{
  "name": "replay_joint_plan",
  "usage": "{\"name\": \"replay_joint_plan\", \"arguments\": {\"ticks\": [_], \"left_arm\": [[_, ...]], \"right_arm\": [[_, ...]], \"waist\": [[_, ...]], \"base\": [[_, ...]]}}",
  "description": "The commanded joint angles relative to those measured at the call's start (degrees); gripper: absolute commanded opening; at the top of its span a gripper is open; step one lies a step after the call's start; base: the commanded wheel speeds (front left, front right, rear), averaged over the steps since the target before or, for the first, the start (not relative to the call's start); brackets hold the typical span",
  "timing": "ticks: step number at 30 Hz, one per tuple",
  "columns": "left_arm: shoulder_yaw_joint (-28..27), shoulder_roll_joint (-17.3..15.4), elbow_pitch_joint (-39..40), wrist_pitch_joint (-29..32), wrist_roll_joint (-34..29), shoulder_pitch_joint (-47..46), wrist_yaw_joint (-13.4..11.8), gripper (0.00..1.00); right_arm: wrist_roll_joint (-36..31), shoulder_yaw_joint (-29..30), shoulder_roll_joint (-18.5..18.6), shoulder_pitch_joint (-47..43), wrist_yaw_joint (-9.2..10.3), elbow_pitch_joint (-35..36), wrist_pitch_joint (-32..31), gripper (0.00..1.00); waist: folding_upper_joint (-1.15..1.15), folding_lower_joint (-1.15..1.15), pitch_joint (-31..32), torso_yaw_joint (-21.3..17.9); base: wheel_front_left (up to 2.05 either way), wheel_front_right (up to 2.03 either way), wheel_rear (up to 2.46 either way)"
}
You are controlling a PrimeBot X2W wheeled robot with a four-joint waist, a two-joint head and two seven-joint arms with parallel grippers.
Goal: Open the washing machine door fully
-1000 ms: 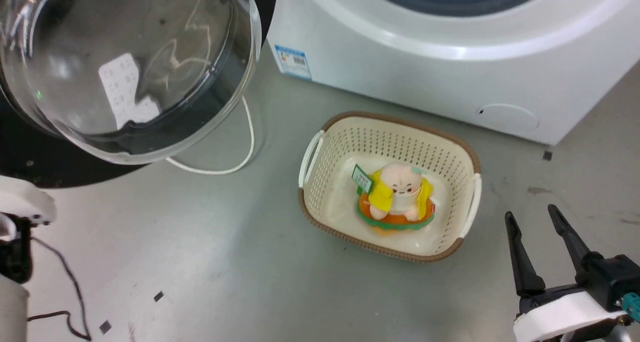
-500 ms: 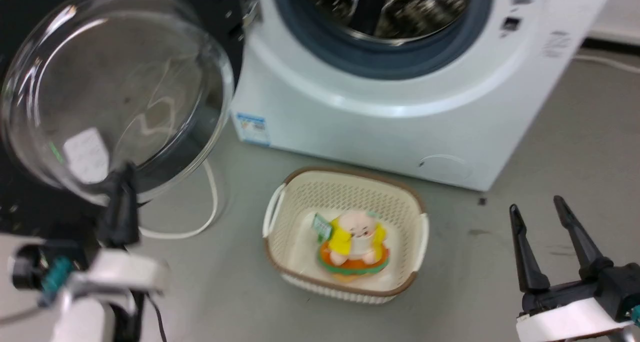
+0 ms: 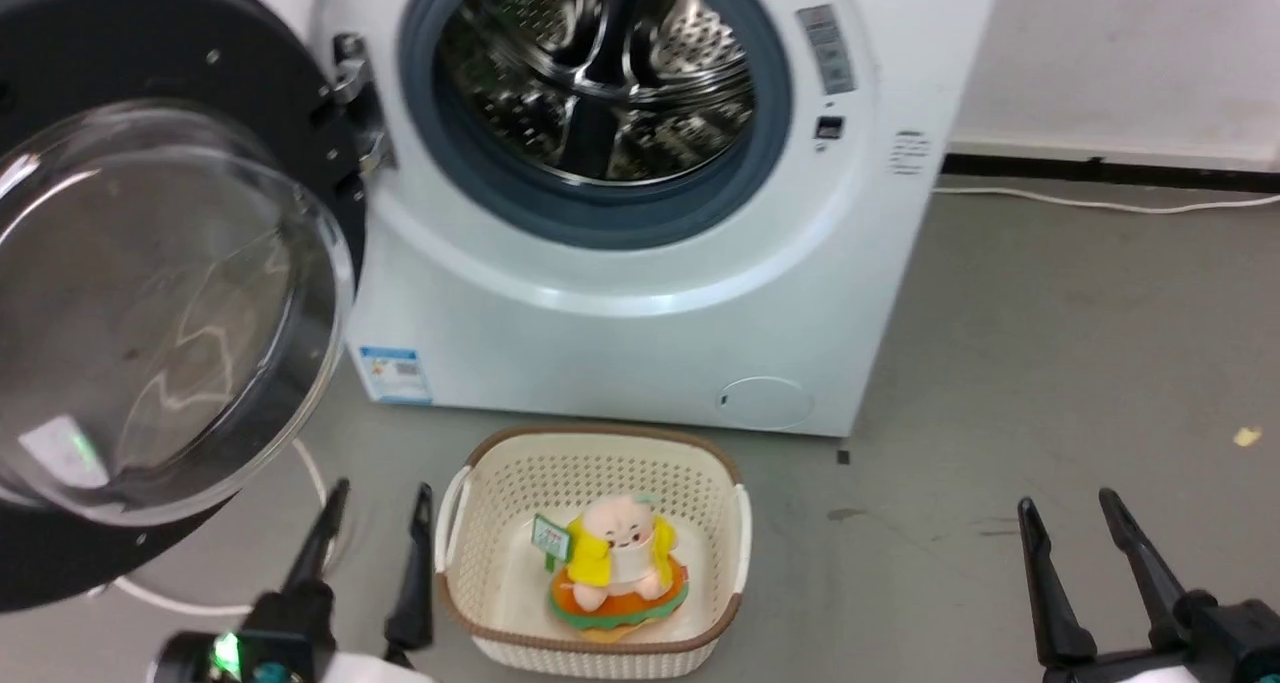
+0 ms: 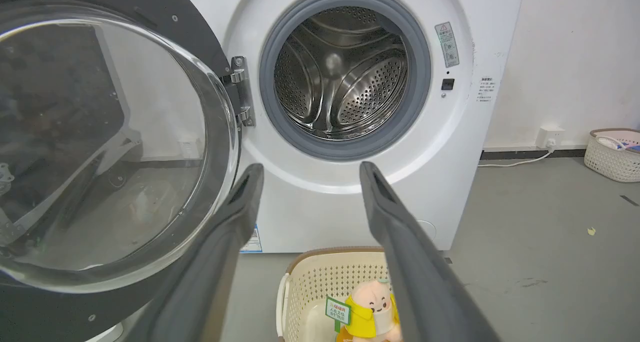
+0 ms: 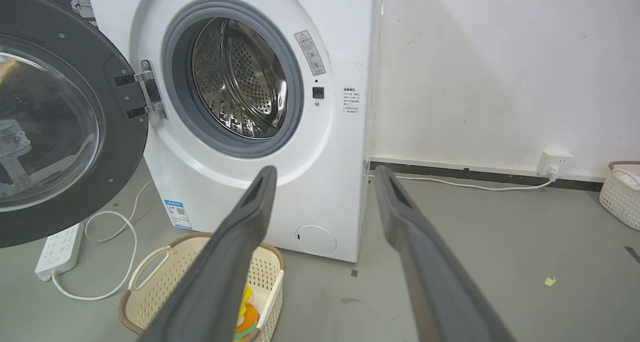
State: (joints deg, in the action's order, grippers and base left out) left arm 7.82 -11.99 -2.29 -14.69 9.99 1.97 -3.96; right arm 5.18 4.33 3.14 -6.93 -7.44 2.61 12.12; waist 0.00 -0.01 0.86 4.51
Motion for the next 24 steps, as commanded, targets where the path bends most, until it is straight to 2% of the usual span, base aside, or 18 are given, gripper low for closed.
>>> {"name": "replay_joint_plan", "arguments": {"ticks": [1,11,24], "left_arm": [[0.49,0.47,0.2,-0.29,-0.51,1.49,-0.66,1.0],[1.97,1.43,-0.53,-0.18,-1.85,4.55,-2.75,1.0],[2.9,1.45,-1.26,1.88,0.3,3.63,-1.71,1.0]], "right_arm": [[0.66,0.03,-0.25,-0.92,-0.05,-0.31,0.09,1.0],[1.68,-0.23,-0.25,-1.95,-0.05,-1.75,0.05,1.0],[1.98,-0.59,-0.26,-1.44,-0.05,-2.48,-0.09,1.0]], "waist": [[0.0,0.01,1.03,-1.46],[0.0,0.01,1.29,-2.75],[0.0,0.01,0.95,-2.43]], "base": [[0.0,0.0,0.0],[0.0,0.0,0.0],[0.0,0.0,0.0]]}}
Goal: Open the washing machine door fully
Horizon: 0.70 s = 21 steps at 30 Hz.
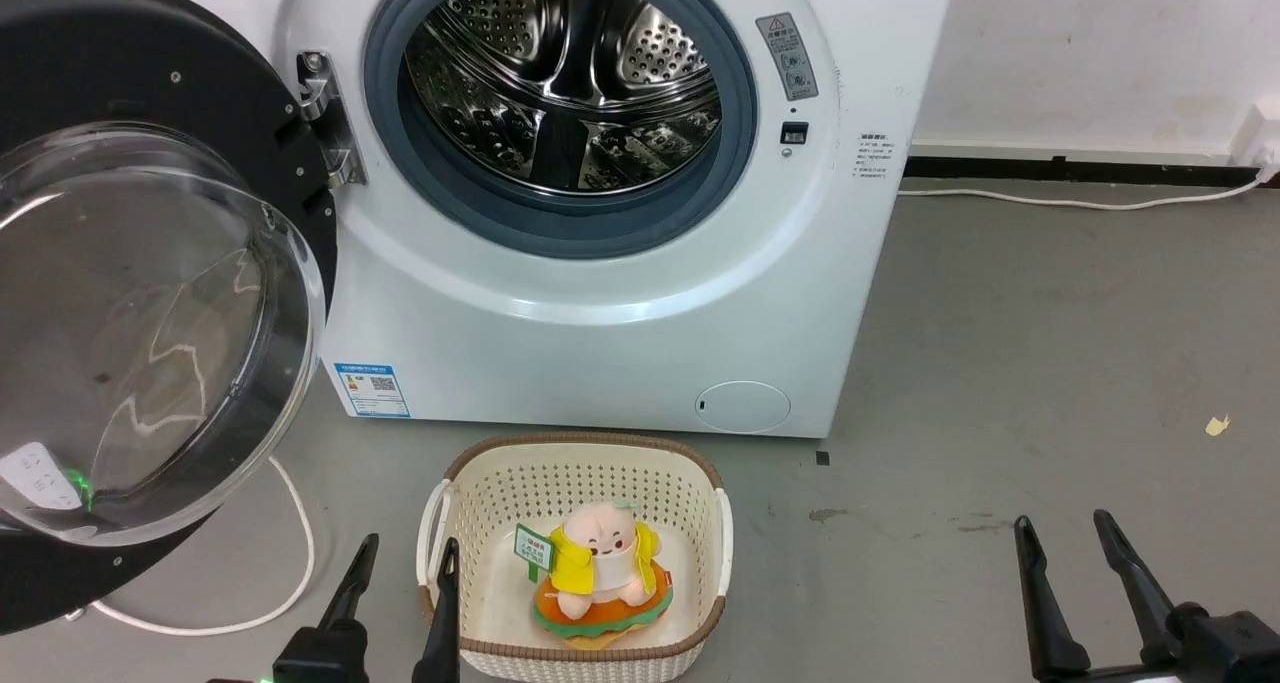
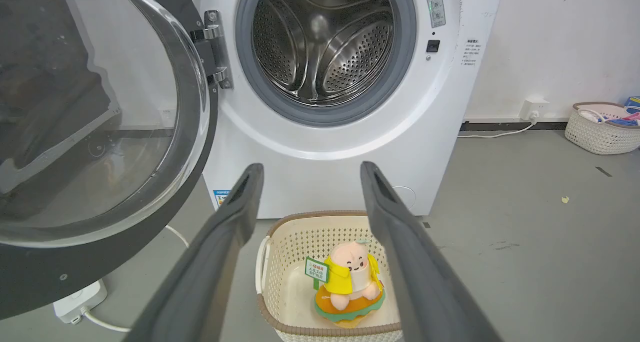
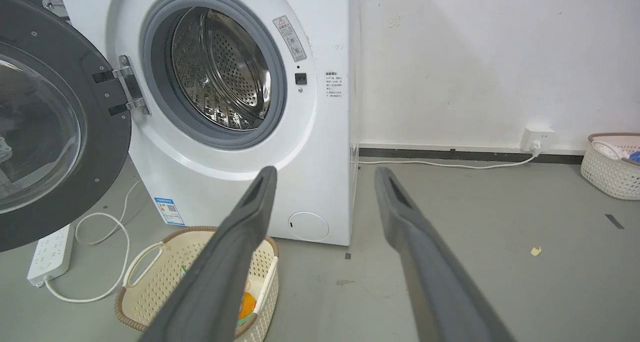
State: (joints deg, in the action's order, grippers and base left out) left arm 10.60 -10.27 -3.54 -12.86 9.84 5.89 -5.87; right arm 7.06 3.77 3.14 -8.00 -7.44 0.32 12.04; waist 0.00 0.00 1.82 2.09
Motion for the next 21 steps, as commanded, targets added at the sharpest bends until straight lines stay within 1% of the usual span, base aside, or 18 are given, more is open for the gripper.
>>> {"name": "replay_joint_plan", "arguments": {"ticks": [1,9,10,21], "left_arm": [[0.12,-0.3,0.01,0.05,0.53,-0.33,0.19,1.0],[-0.13,-0.34,0.46,-0.49,1.28,-0.6,0.05,1.0],[-0.13,-0.02,0.25,-0.22,1.04,-0.11,0.04,0.0],[-0.74,0.5,0.38,0.58,0.38,-0.44,0.39,0.0]], "right_arm": [[0.11,-0.03,-0.26,-0.36,-0.05,-0.21,0.0,1.0],[0.27,-0.41,-0.26,-0.43,-0.05,-0.31,0.02,1.0],[0.08,-0.42,0.0,0.01,0.01,-0.12,0.0,0.0],[-0.35,-0.61,0.0,0.52,0.01,-0.12,-0.71,0.0]], "waist": [[0.0,0.0,-0.01,-0.02],[0.0,0.0,-0.08,0.05],[0.0,0.0,-0.08,0.04],[0.0,0.0,-0.19,-0.09]], "base": [[0.0,0.0,0.0],[0.0,0.0,0.0],[0.0,0.0,0.0],[0.0,0.0,0.0]]}}
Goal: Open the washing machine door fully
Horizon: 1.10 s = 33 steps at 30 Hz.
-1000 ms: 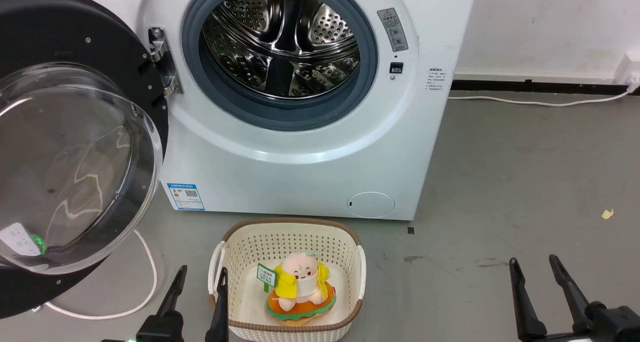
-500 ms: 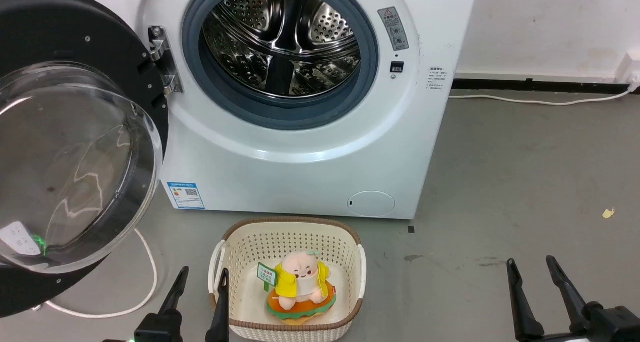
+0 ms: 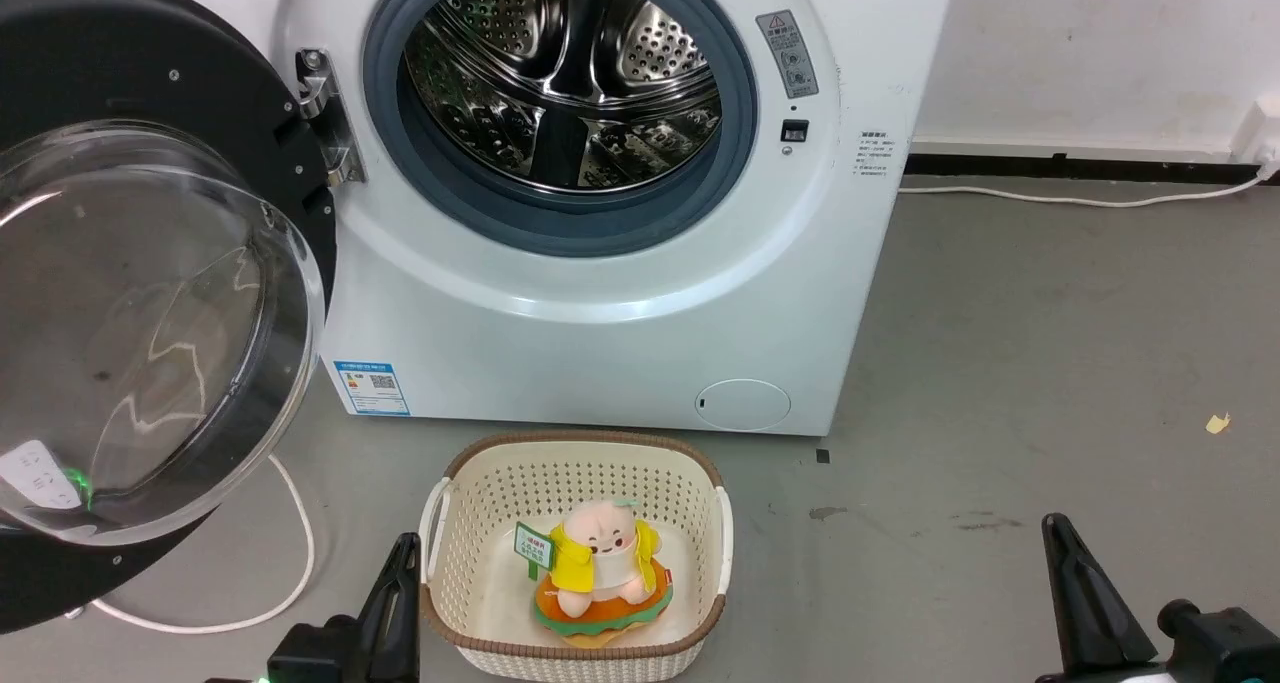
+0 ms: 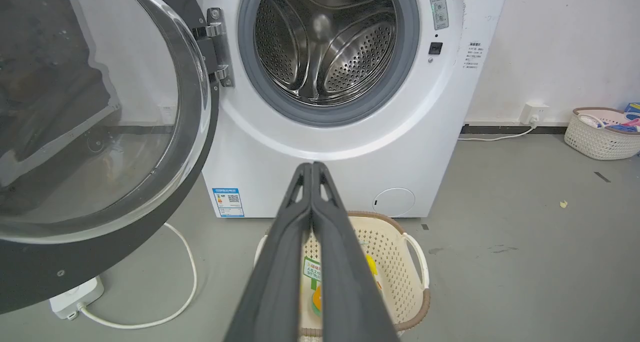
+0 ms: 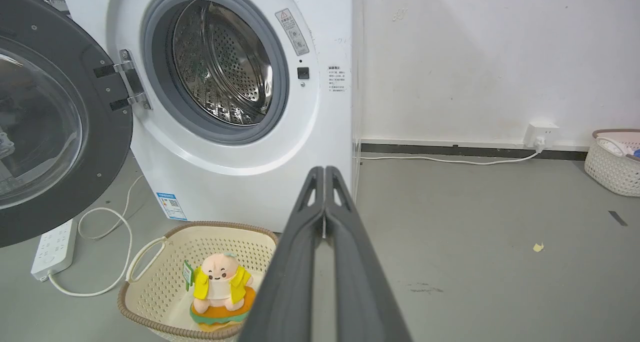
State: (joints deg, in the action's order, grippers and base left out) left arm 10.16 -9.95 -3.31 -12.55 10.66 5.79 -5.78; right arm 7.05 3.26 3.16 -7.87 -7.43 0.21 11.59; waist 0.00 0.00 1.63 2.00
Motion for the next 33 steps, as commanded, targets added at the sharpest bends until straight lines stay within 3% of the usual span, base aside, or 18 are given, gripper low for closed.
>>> {"name": "replay_joint_plan", "arguments": {"ticks": [1,33], "left_arm": [[-0.39,0.24,0.17,0.37,-0.53,-0.39,0.35,0.0],[-3.23,2.23,1.09,3.92,-3.48,-1.96,1.93,0.0]], "right_arm": [[-0.39,-0.12,-0.03,0.45,0.0,-0.01,-0.36,0.0],[-2.33,-1.03,-0.1,2.61,-0.02,-0.07,-3.63,0.0]], "waist": [[0.0,0.0,-0.02,-0.02],[0.0,0.0,-0.49,-0.6]], "base": [[0.0,0.0,0.0],[0.0,0.0,0.0]]}}
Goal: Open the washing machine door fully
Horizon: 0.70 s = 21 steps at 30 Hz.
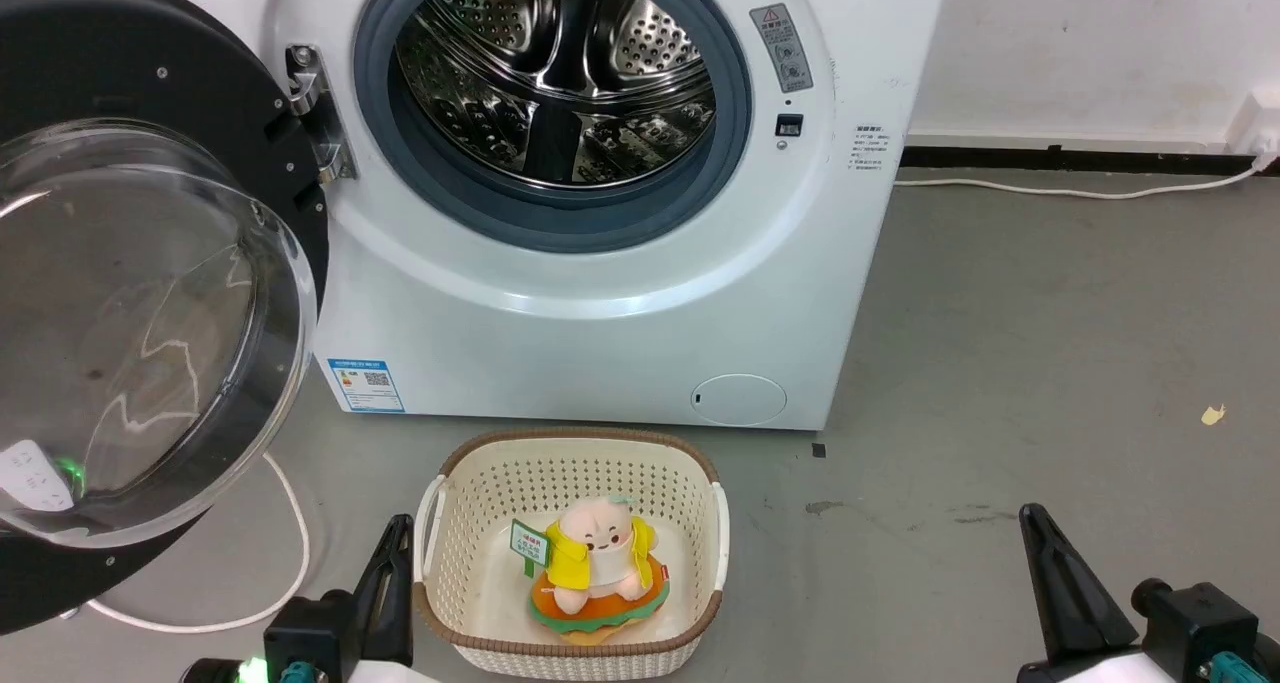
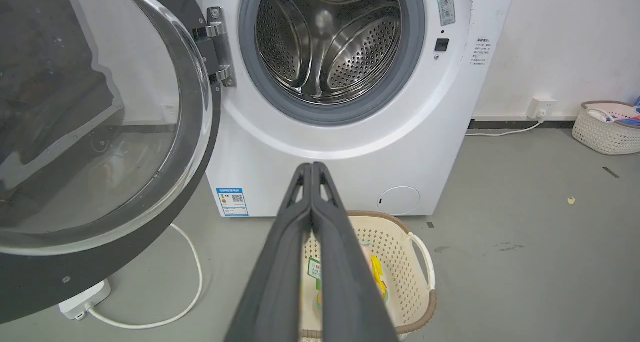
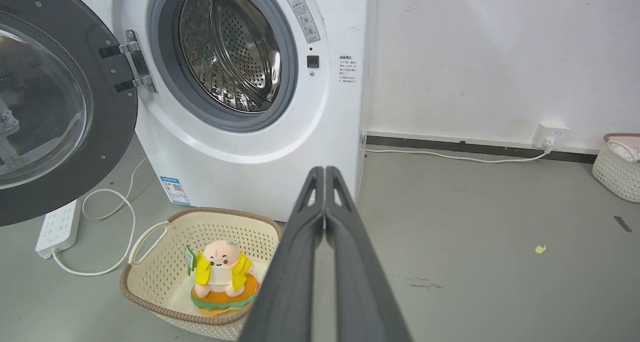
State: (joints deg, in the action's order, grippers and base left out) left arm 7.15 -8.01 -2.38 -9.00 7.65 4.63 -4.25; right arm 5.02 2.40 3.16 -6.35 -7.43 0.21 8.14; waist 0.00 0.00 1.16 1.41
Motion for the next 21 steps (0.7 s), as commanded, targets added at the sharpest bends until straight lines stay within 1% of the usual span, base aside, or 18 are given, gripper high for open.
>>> {"name": "replay_joint_plan", "arguments": {"ticks": [1,21], "left_arm": [[-0.3,0.35,0.18,0.47,-0.56,-0.85,0.44,0.0],[-1.98,1.52,0.72,2.56,-2.3,-1.77,1.37,0.0]], "right_arm": [[-0.35,-0.2,-0.1,1.15,-0.02,-0.07,-0.27,0.0],[-1.5,-0.74,-0.15,2.43,-0.03,-0.11,-2.2,0.0]], "waist": [[0.0,0.0,-0.02,-0.03],[0.0,0.0,-0.3,-0.37]], "base": [[0.0,0.0,0.0],[0.0,0.0,0.0]]}}
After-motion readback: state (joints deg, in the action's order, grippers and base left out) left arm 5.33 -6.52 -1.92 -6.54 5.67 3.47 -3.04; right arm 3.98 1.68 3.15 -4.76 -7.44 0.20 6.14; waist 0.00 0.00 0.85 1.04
